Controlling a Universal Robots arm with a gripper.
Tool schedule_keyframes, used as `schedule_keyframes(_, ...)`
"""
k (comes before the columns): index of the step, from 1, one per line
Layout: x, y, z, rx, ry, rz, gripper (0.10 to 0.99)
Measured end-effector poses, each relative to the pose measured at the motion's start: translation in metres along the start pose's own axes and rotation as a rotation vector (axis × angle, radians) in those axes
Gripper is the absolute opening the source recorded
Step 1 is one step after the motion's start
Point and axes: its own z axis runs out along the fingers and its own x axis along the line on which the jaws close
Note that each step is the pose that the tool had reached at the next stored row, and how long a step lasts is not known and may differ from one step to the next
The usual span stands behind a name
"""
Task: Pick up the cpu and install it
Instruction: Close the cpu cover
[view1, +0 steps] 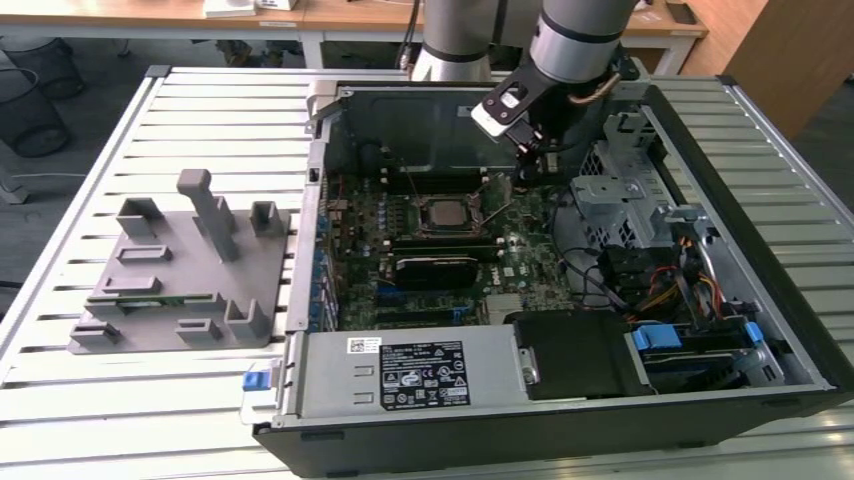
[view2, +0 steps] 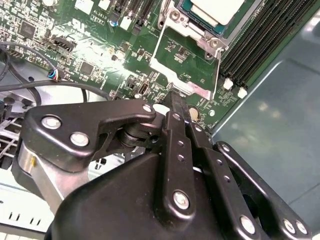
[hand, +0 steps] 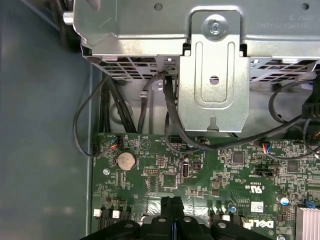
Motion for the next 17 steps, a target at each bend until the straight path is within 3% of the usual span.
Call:
schedule_keyframes(8,-0.0001,0.0008,0.008,0.005,-0.0001,0.0,0.11)
schedule_keyframes(17,0.0001,-0.0104,0.0083,0.004,0.005,0.0,0.11)
